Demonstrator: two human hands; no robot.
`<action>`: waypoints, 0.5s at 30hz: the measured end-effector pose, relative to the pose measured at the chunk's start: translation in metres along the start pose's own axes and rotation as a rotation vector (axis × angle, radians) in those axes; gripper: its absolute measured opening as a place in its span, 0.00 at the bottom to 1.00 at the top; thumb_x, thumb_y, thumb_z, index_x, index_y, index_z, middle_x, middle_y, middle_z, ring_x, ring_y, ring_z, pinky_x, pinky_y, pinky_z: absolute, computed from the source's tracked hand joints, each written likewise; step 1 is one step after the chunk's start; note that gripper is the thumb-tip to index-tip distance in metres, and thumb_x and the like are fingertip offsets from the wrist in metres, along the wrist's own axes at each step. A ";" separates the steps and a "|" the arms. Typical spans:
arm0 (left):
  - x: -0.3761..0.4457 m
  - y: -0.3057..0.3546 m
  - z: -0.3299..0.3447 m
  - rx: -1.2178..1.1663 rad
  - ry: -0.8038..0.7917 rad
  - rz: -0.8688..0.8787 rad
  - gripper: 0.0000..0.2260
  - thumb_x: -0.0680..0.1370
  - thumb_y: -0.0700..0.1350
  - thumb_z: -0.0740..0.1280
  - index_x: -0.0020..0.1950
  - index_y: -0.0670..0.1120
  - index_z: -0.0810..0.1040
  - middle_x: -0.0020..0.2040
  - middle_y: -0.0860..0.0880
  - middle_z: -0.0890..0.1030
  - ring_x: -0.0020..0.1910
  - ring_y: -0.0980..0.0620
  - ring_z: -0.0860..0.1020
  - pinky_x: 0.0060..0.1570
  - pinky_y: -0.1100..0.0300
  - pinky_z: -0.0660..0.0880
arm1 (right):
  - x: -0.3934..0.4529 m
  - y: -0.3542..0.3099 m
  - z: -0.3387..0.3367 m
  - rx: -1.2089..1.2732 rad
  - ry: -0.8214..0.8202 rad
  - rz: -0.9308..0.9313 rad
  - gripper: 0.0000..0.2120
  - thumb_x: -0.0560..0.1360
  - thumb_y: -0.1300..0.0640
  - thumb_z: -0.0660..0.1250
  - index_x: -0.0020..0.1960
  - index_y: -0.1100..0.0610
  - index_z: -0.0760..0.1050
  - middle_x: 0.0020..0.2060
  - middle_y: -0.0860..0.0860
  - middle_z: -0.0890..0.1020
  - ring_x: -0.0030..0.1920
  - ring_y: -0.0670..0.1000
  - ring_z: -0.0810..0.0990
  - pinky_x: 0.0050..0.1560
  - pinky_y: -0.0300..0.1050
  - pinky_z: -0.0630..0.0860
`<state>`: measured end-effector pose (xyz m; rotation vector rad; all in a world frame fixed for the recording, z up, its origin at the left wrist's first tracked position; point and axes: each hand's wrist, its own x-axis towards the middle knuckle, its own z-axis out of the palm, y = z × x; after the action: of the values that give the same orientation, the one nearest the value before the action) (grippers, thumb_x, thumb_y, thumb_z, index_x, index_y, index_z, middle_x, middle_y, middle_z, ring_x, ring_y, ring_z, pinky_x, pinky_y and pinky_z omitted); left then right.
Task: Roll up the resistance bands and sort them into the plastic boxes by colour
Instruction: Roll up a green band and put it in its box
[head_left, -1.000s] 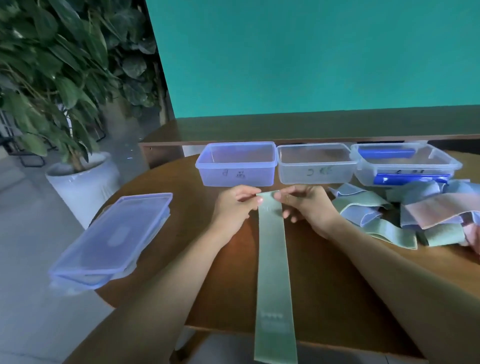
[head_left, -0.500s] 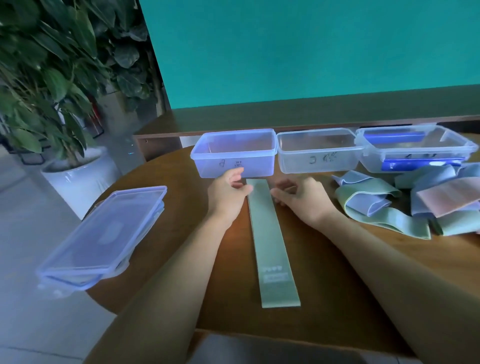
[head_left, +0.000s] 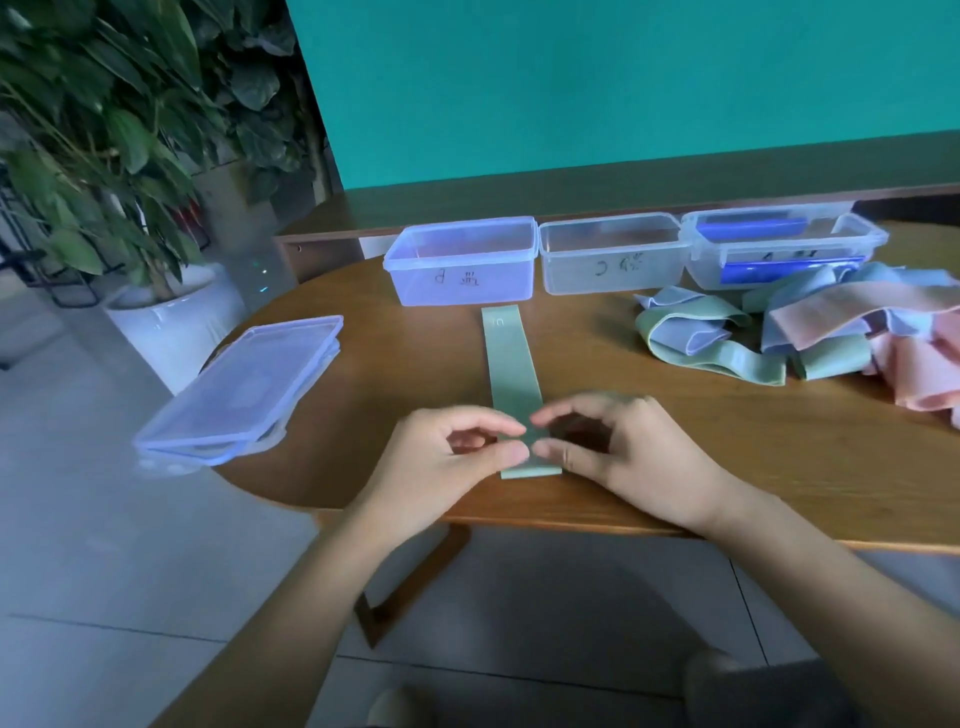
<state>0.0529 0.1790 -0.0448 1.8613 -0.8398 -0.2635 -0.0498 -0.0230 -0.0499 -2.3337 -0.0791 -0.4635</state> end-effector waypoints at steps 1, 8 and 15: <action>-0.006 0.001 0.001 0.047 -0.018 0.016 0.06 0.73 0.48 0.77 0.49 0.53 0.87 0.49 0.58 0.86 0.52 0.57 0.82 0.55 0.61 0.77 | -0.005 -0.002 -0.002 0.016 -0.011 -0.005 0.13 0.74 0.46 0.75 0.56 0.49 0.84 0.49 0.38 0.85 0.52 0.39 0.82 0.55 0.34 0.74; -0.016 -0.002 -0.002 0.293 -0.002 0.135 0.07 0.71 0.51 0.78 0.47 0.52 0.86 0.45 0.60 0.85 0.48 0.59 0.82 0.48 0.62 0.80 | -0.006 0.001 -0.007 0.029 -0.139 -0.022 0.12 0.71 0.47 0.77 0.51 0.51 0.85 0.49 0.41 0.85 0.52 0.42 0.83 0.56 0.42 0.77; -0.011 -0.005 -0.002 0.393 0.010 0.228 0.06 0.74 0.51 0.75 0.46 0.49 0.86 0.47 0.59 0.83 0.51 0.59 0.81 0.49 0.68 0.76 | -0.002 0.007 -0.005 0.053 -0.158 -0.055 0.05 0.75 0.50 0.74 0.48 0.51 0.85 0.47 0.42 0.85 0.52 0.46 0.83 0.54 0.44 0.78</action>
<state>0.0488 0.1889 -0.0504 2.0987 -1.1492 0.0598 -0.0518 -0.0312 -0.0518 -2.3166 -0.2290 -0.2999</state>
